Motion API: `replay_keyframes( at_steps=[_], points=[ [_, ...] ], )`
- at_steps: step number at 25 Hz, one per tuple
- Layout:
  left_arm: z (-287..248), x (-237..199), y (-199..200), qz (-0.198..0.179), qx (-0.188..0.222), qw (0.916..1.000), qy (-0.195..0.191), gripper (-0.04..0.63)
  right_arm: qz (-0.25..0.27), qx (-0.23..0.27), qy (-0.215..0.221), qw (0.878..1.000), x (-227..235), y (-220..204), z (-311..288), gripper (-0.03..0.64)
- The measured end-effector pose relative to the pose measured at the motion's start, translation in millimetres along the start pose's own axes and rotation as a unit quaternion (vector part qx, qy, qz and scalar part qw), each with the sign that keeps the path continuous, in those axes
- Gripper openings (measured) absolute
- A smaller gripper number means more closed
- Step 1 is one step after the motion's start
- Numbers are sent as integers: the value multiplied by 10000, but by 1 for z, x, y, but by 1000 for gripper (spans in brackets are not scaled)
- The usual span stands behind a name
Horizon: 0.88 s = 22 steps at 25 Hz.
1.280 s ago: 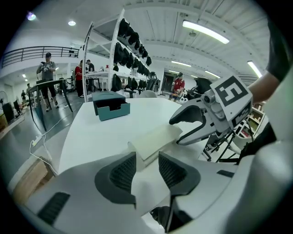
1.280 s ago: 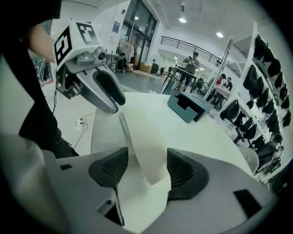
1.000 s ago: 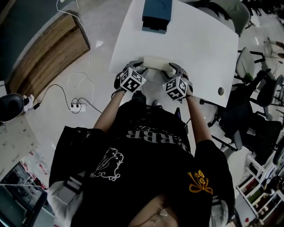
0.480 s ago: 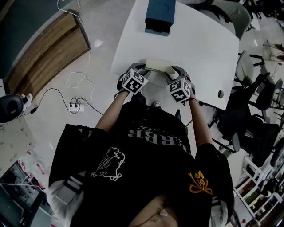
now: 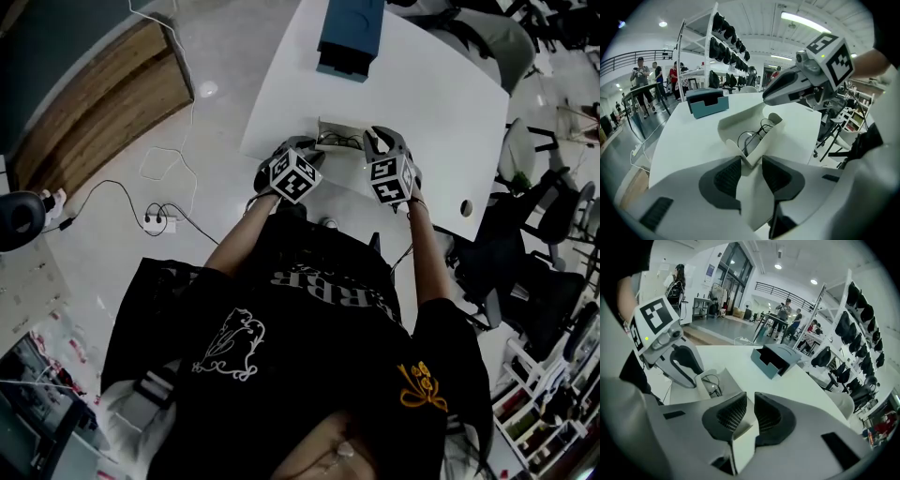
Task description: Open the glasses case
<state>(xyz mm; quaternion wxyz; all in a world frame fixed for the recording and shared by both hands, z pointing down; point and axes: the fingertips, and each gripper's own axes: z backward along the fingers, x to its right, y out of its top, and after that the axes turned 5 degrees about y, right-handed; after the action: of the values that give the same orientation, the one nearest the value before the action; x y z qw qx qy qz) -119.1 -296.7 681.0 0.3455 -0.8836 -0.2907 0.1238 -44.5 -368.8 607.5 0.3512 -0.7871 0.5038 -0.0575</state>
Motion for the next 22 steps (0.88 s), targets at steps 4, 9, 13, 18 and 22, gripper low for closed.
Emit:
replay_keyframes(
  at_steps=[4,9,13,18,22],
  points=[
    [-1,0,1,28,-8,10000,-37,149,-112,-64,-197,9997,18,5,-15,66],
    [-1,-1,0,0,-10,10000,-27,149,-330,-158,-323,9988,32,9,-34,74],
    [-1,-1,0,5,-3,10000,-39,149,-539,-234,-362,9976,37,9,-41,74],
    [1,-2,-1,12,-16,10000,-35,149,-808,-143,-272,9963,30,9,-33,99],
    [0,-2,-1,-5,-13,10000,-10,149,-1229,87,-254,9921,21,12,-14,130]
  ],
)
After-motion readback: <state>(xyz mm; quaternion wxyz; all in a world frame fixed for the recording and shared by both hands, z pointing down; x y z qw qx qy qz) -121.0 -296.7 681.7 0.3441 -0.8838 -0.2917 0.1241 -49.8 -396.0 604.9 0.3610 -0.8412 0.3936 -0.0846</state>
